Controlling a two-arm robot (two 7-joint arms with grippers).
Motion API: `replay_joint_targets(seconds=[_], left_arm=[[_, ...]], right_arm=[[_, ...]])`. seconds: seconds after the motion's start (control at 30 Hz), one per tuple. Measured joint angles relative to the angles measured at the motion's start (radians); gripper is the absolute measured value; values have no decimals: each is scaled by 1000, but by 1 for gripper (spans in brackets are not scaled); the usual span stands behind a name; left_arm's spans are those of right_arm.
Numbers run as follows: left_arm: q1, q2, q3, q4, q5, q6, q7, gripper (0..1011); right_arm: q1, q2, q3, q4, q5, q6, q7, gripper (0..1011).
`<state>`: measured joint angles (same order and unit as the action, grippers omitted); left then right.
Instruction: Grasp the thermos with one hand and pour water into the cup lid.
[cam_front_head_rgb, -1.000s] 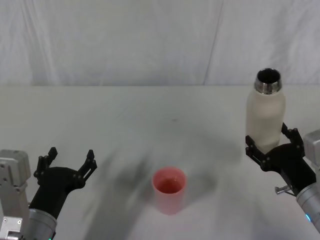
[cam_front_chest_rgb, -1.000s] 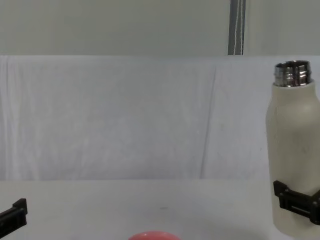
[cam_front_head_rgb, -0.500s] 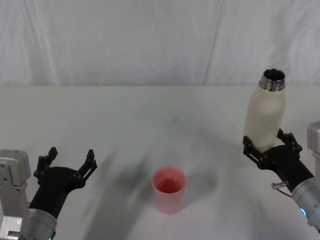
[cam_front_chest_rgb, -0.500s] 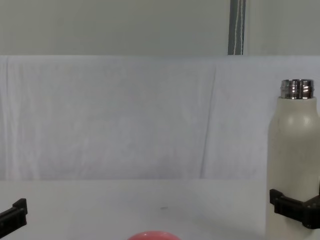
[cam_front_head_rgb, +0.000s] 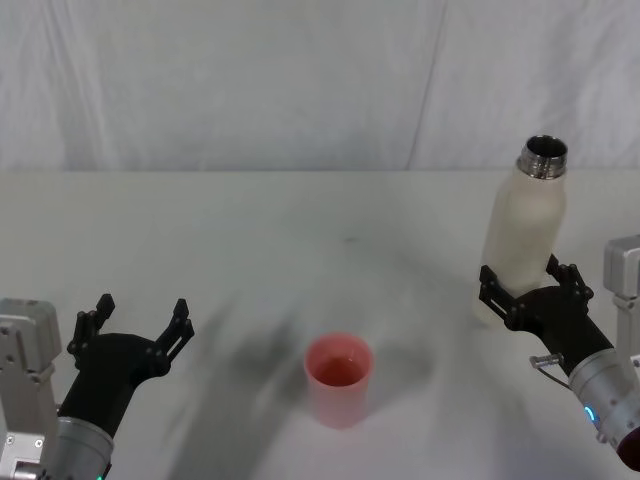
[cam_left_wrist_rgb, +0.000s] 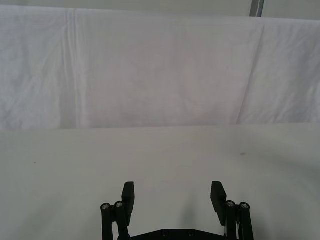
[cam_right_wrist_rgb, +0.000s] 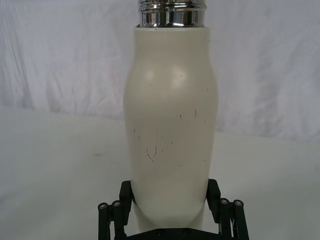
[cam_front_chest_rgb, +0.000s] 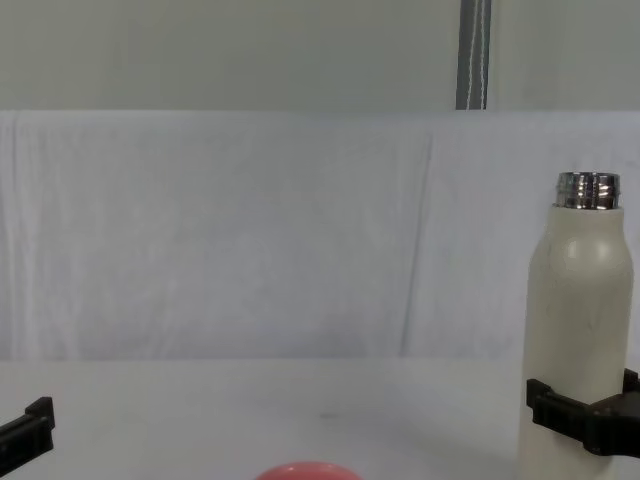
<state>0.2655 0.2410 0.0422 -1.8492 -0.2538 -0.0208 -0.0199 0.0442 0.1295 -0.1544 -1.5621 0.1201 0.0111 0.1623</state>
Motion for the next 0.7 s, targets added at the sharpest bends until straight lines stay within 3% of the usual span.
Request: replay_joint_targets(seconds=[0.7], left_arm=[[0,0,0,0,0,0,0,1001]], right_arm=[[23,-13,-14,49,1,-7,-9,935]])
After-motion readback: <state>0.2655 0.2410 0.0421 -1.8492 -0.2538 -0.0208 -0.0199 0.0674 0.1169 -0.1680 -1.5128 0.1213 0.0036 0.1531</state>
